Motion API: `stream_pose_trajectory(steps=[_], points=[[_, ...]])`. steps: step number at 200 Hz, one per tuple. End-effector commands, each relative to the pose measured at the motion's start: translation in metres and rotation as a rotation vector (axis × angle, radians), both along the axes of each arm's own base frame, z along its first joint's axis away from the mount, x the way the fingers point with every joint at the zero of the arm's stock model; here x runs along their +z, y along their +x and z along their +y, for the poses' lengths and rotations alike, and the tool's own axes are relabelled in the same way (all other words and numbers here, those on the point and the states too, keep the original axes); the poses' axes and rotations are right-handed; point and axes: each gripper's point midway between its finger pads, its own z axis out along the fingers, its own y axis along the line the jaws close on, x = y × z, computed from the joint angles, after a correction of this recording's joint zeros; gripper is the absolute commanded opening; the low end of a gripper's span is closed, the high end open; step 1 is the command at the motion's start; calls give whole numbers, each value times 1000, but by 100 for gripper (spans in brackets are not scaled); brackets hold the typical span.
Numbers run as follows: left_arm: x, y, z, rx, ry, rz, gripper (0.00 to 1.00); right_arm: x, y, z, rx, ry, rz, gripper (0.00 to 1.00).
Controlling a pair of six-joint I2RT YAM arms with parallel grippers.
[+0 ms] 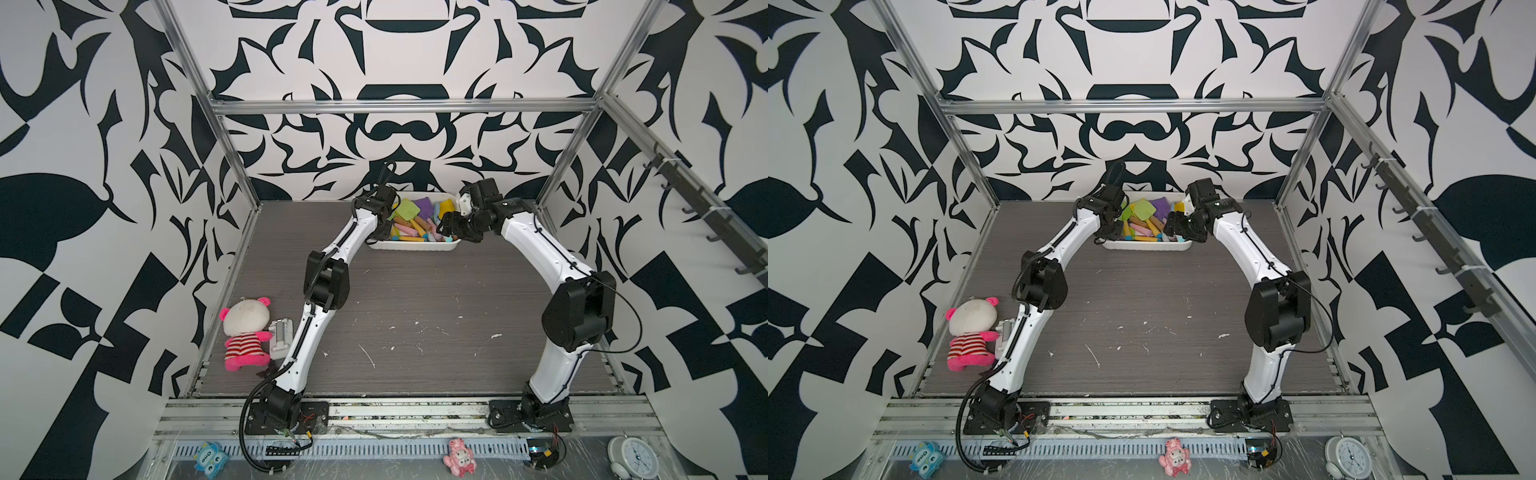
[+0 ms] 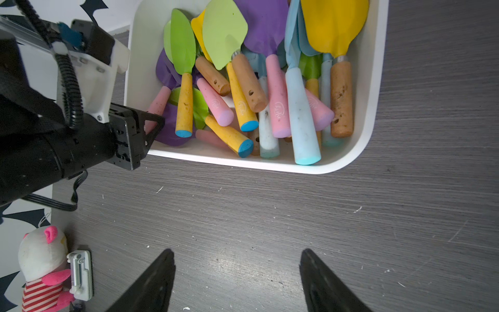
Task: Take the shovel out of the storage box
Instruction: Pick up the shovel from the storage box.
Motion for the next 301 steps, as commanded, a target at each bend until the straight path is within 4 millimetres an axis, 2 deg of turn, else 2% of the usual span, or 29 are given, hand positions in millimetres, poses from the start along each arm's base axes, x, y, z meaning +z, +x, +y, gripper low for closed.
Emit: stream_pose_trajectory(steps=[1, 49, 72, 108, 157, 206, 257, 301], points=[[3, -16, 16, 12, 56, 50, 29, 37, 1, -2, -10, 1, -95, 76], [48, -18, 15, 32, -10, -24, 12, 50, -3, -19, -64, -41, -150, 72], [68, -25, 15, 46, -49, -45, 8, 53, -5, -25, -80, -48, -162, 72], [94, -40, 20, 59, -77, -47, 4, 46, -9, -33, -102, -56, -144, 71], [110, -59, 35, 73, -39, -16, 1, 42, -14, -36, -115, -55, -133, 71], [116, -63, 50, 94, 32, -27, 0, 44, -15, -37, -122, -48, -136, 71], [146, -66, 51, 115, -49, -104, 0, 42, -17, -38, -128, -46, -135, 70], [167, -67, 76, 186, -163, -175, 0, 39, -18, -37, -125, -38, -133, 70]])
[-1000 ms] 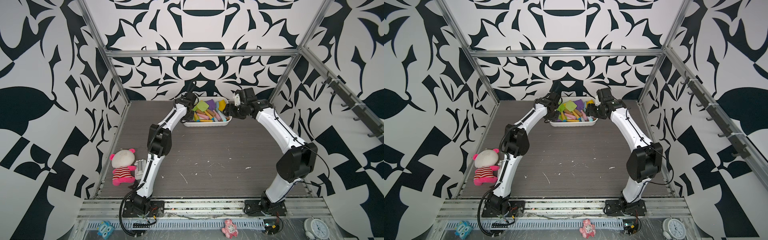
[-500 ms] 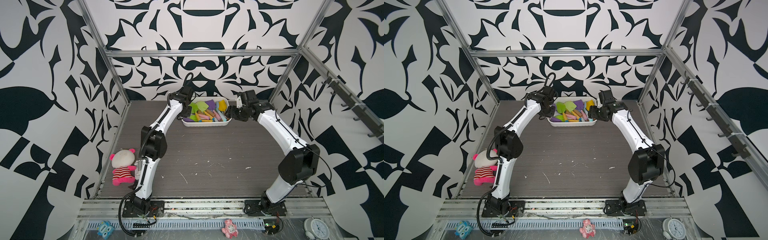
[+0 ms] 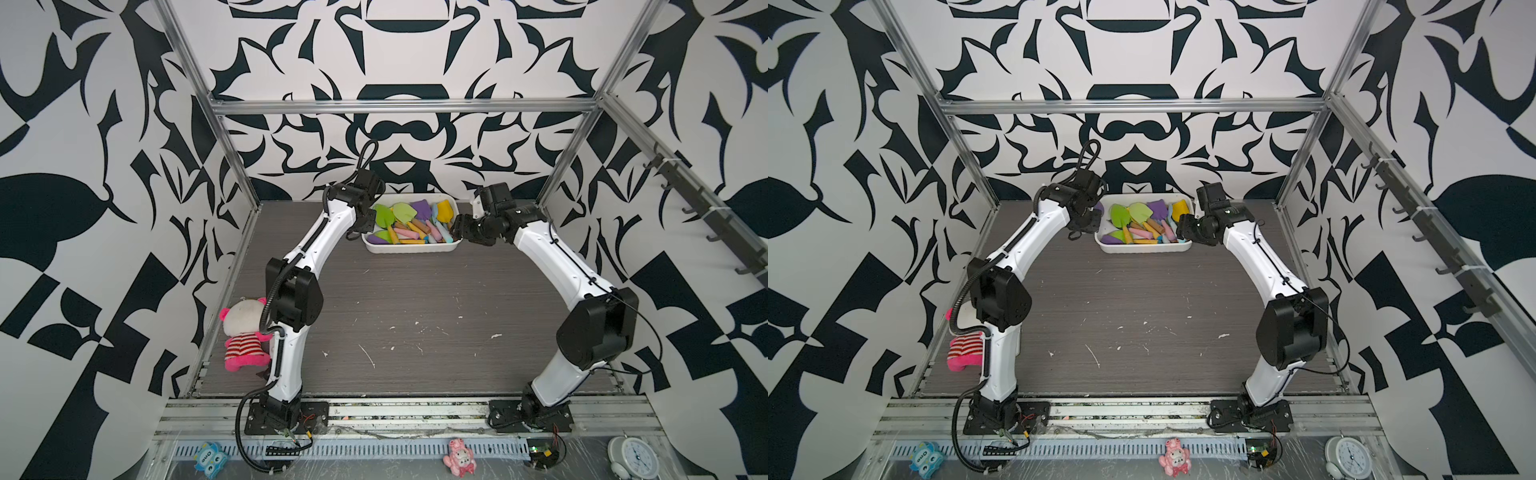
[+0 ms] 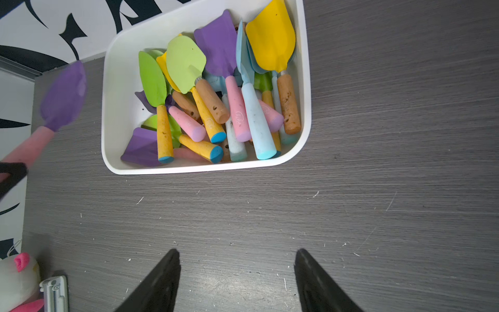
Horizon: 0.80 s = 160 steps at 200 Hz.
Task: Take the shovel out of the storage box
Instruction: Pick up the shovel from the storage box, then place the shovel at the center of the board.
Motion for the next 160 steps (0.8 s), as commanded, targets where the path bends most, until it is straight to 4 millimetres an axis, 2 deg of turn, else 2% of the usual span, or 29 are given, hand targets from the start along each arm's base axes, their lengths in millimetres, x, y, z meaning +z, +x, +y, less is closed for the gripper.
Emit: stream_pose_trajectory(steps=[1, 24, 41, 58, 105, 160], points=[[32, 5, 19, 67, -95, -95, 0, 28, 0, -2, -12, 25, -81, 70], [26, 9, 38, 108, -146, -98, 0, 28, 1, 2, -2, 48, -84, 70], [13, 11, 49, 132, -190, -78, 0, 28, 3, 5, -2, 63, -83, 70], [6, 20, 54, 135, -235, -100, 0, 26, 4, 9, 9, 84, -71, 70], [-26, 38, 53, 143, -331, -80, 0, 21, 13, 24, 33, 140, -31, 70], [-84, 53, 49, 162, -340, -6, 0, 13, 24, 43, 58, 180, 2, 70]])
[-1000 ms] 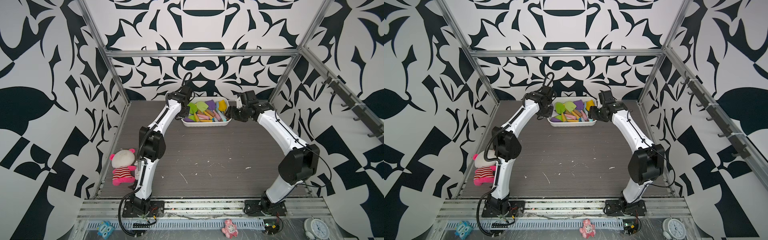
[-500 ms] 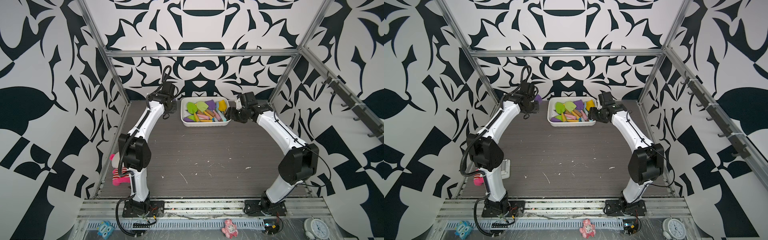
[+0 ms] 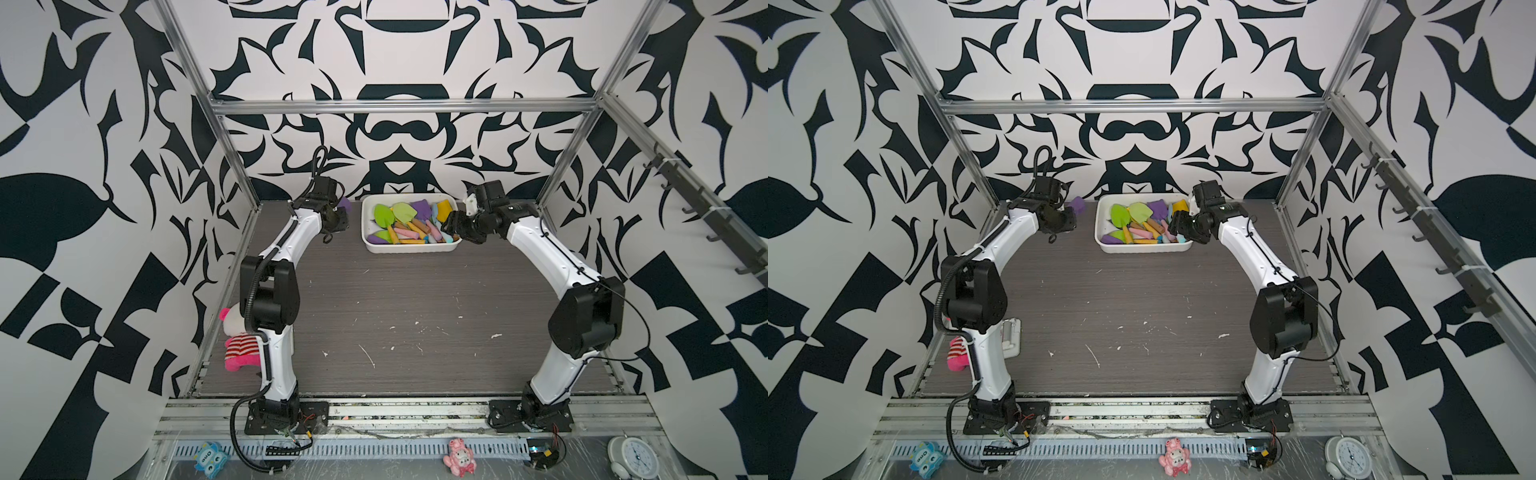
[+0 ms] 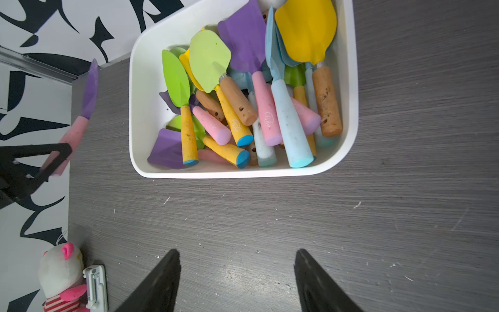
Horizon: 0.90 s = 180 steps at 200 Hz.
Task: Take the shovel out of the storage box
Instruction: Place the shovel at the center of the board.
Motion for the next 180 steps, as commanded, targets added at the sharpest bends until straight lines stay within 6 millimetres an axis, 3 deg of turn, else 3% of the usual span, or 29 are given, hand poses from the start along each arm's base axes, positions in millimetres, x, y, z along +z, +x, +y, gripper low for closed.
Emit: stream_pose_trajectory(steps=[1, 32, 73, 116, 180], points=[[-26, 9, -2, 13, -25, 25, 0, 24, 7, 15, 18, 54, -45, 70], [-55, 12, 1, 35, 2, 66, 0, 20, 13, 30, 39, 65, -36, 70], [-76, 20, -4, 26, -23, 69, 2, 15, 27, 63, 90, 81, -21, 70], [-90, 23, -9, 16, -42, 74, 7, 3, 46, 98, 142, 93, -4, 70], [-98, 16, -11, 7, -58, 69, 26, -30, 68, 133, 185, 73, 23, 70]])
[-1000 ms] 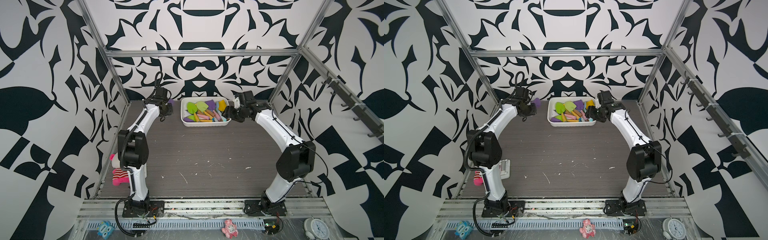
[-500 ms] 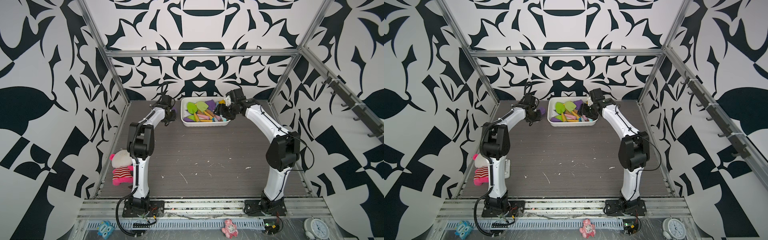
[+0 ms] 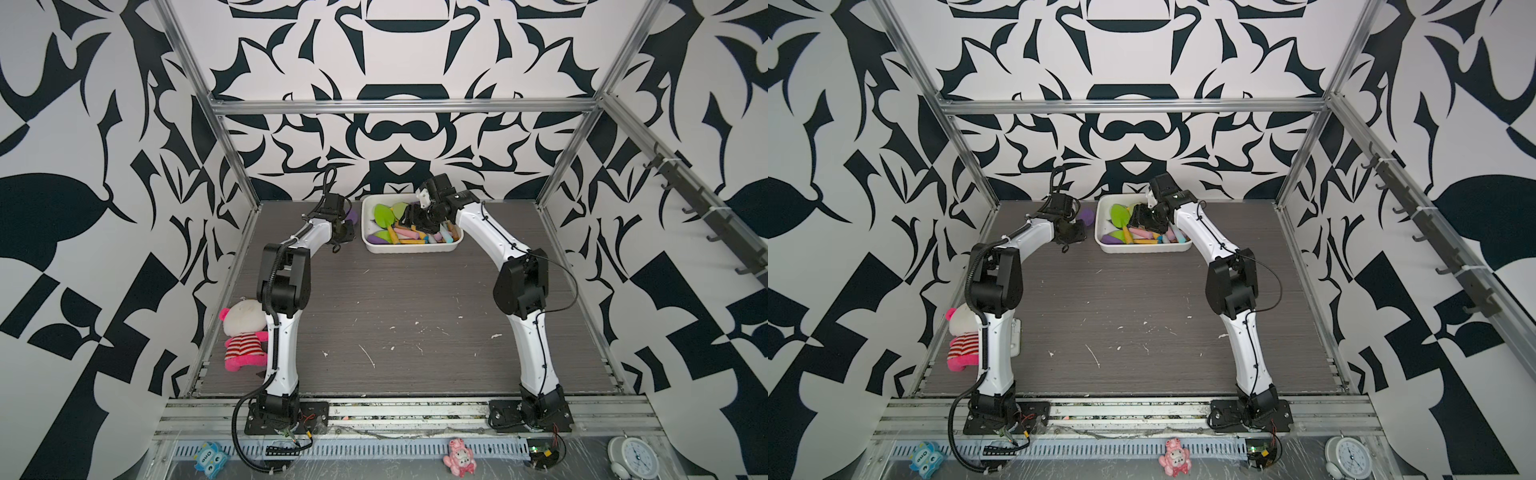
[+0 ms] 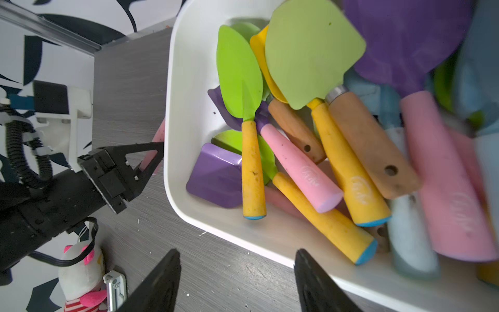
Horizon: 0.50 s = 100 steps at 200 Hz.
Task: Take the shovel out of the storage box
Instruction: Place the shovel at the center of the board.
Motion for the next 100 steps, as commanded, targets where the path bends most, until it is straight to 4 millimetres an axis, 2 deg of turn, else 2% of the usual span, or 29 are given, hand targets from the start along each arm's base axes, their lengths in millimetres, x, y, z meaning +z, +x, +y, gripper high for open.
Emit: stream_pose_trajectory(steps=[1, 37, 65, 79, 99, 100], points=[[-12, -11, 2, 7, -16, 40, 26, 16, 2, 8, 16, 7, -27, 70], [-11, -15, 2, 4, -18, 34, 38, -2, 6, 18, 32, -17, -21, 69], [0, -16, 5, 8, -10, 11, 52, -17, 7, 22, 44, -35, -6, 69], [8, -17, 8, 14, -9, 1, 57, -23, 7, 23, 52, -45, -4, 69], [32, -20, 12, 31, -15, -37, 66, -22, 7, 24, 61, -49, -14, 69], [33, -20, 12, 33, -16, -38, 67, -27, 7, 24, 62, -53, -6, 69]])
